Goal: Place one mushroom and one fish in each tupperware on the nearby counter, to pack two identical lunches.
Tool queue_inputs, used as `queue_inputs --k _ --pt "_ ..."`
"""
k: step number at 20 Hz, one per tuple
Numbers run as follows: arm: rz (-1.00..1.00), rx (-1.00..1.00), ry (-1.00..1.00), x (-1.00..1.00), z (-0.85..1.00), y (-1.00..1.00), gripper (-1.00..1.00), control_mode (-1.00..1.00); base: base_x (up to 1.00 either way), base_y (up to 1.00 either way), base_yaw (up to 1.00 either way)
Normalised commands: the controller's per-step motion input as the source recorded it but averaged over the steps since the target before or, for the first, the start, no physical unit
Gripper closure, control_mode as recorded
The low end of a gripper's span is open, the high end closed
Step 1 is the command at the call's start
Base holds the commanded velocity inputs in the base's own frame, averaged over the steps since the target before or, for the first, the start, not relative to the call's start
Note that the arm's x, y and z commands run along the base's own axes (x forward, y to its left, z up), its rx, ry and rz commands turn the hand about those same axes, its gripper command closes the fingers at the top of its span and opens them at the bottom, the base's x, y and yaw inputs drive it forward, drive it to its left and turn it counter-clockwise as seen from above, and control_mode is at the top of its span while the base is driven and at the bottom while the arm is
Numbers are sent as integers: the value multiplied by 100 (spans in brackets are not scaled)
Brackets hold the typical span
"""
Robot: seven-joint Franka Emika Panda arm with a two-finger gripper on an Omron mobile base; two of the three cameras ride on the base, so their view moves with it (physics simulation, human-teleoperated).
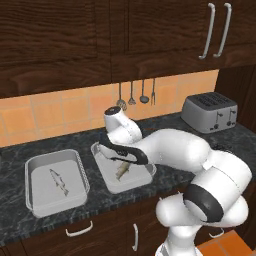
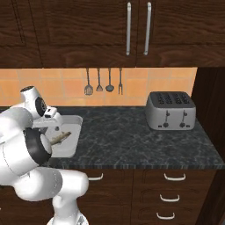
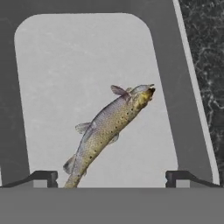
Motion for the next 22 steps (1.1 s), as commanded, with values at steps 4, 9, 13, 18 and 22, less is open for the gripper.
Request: queue_inputs --k 4,9,13,18,22 --pt "16 0 -14 -58 24 -23 -100 -100 0 0 0" --pt "22 0 -7 -49 43 -33 -100 -100 0 0 0" --pt "23 1 0 -48 51 -38 -100 -100 0 0 0" --pt "25 0 0 -63 31 -43 -100 -100 0 0 0" --pt "15 3 -3 -71 19 -54 -100 -100 0 0 0"
